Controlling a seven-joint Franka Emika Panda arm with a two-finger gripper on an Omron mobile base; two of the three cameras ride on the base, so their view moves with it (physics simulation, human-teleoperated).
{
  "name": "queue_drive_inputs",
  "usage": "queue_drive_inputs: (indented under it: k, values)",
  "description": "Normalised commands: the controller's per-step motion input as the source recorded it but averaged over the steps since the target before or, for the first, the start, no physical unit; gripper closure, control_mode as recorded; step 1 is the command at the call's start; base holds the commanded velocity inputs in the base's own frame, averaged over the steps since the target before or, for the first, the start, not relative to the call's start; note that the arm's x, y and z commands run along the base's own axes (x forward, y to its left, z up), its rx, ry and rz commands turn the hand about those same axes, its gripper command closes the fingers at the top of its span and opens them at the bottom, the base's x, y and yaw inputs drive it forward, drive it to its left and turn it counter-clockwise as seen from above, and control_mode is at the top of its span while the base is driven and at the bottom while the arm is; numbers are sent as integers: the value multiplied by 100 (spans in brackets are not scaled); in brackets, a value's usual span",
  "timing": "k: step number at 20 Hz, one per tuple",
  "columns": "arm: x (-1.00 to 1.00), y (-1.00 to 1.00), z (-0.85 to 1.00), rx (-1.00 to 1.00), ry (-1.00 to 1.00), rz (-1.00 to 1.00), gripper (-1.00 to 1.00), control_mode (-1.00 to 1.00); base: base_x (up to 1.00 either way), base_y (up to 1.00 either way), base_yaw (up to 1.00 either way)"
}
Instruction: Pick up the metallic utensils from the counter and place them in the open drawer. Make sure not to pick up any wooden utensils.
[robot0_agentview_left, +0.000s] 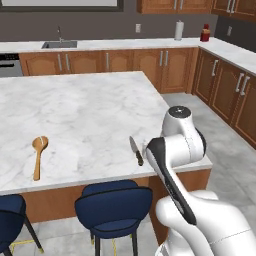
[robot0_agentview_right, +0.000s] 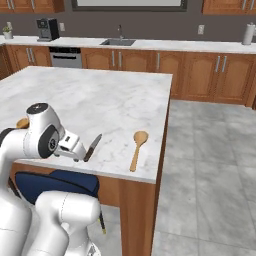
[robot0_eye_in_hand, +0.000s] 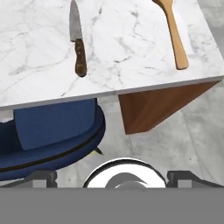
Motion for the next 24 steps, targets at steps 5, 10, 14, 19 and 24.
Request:
queue_drive_inputs:
  k: [5, 10, 14, 19, 24]
  values:
    - [93, 12, -27, 1, -5, 6, -100, -100, 0, 0, 0]
    - [91, 0, -17, 1, -1, 0, -100, -100, 0, 0, 0]
    - [94, 0, -2, 3, 18, 0, -100, -100, 0, 0, 0]
    - [74, 11, -21, 0, 14, 0, -100, -100, 0, 0, 0]
    - [21, 28, -31, 0, 11, 0, -100, -100, 0, 0, 0]
